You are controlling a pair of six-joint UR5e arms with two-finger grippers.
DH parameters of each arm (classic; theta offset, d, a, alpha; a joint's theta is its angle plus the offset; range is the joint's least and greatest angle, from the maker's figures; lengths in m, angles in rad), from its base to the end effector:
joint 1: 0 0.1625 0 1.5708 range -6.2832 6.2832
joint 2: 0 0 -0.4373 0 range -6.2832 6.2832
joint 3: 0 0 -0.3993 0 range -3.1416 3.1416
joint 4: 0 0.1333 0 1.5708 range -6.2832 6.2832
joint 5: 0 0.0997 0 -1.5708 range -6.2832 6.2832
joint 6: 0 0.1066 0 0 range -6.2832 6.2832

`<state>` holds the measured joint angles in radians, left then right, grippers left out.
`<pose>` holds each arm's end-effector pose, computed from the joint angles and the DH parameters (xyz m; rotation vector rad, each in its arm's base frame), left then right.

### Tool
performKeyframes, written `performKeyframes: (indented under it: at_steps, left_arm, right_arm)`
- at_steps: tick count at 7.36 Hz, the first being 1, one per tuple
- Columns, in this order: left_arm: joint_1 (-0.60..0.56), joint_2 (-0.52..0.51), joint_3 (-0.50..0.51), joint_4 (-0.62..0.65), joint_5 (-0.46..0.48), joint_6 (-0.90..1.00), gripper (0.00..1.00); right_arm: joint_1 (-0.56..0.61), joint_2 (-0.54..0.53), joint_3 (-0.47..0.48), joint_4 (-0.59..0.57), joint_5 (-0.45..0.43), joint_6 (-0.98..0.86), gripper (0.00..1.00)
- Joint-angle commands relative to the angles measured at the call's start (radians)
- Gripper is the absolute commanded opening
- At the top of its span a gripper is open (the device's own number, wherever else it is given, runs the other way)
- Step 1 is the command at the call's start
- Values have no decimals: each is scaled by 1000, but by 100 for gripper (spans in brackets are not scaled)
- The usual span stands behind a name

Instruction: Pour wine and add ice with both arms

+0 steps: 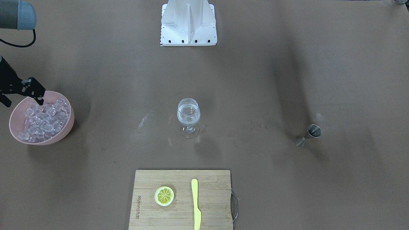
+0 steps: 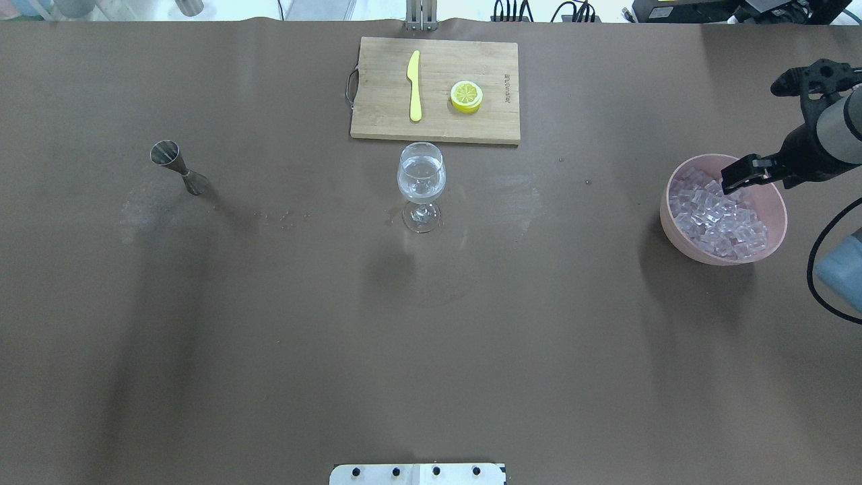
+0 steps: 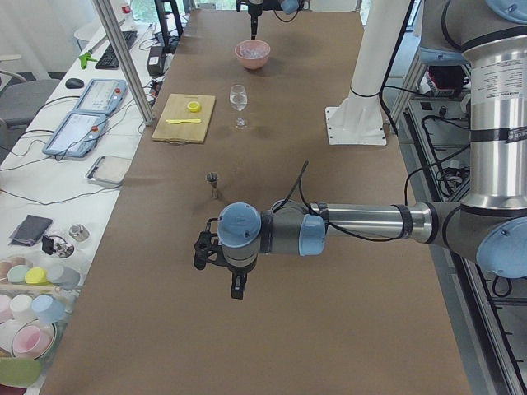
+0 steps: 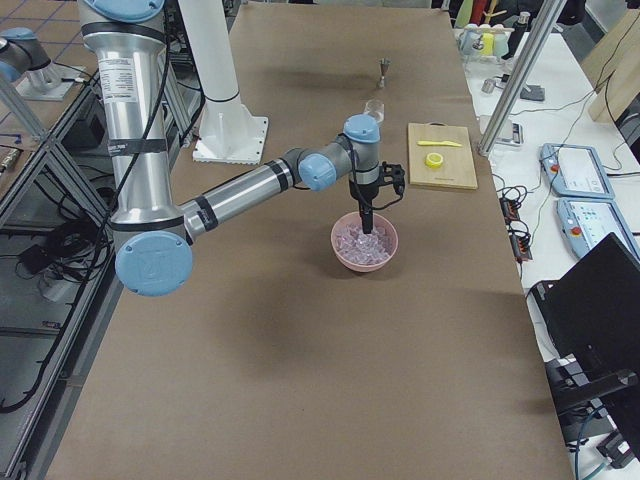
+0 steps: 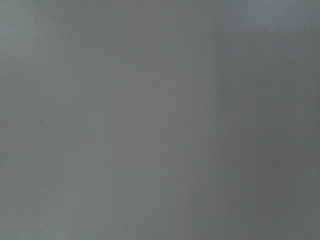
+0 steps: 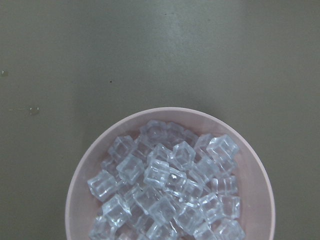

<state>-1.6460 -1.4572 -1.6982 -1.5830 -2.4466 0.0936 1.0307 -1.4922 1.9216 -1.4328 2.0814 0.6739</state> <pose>-0.0852 -0.4460 0.6571 0.0981 0.8706 0.0286 -0.2036 -0.4976 0.4571 0.1723 -0.7238 -0.0173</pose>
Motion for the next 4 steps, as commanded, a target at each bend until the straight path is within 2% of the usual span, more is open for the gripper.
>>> performKeyframes:
  at_steps: [1, 4]
  left_arm:
    - [0, 0, 0, -2, 0, 0, 99]
    - [-2, 0, -3, -2, -2, 0, 99]
  right_arm:
    - [-29, 7, -82, 158, -3, 88, 100]
    - [-57, -9, -105, 158, -36, 99, 99]
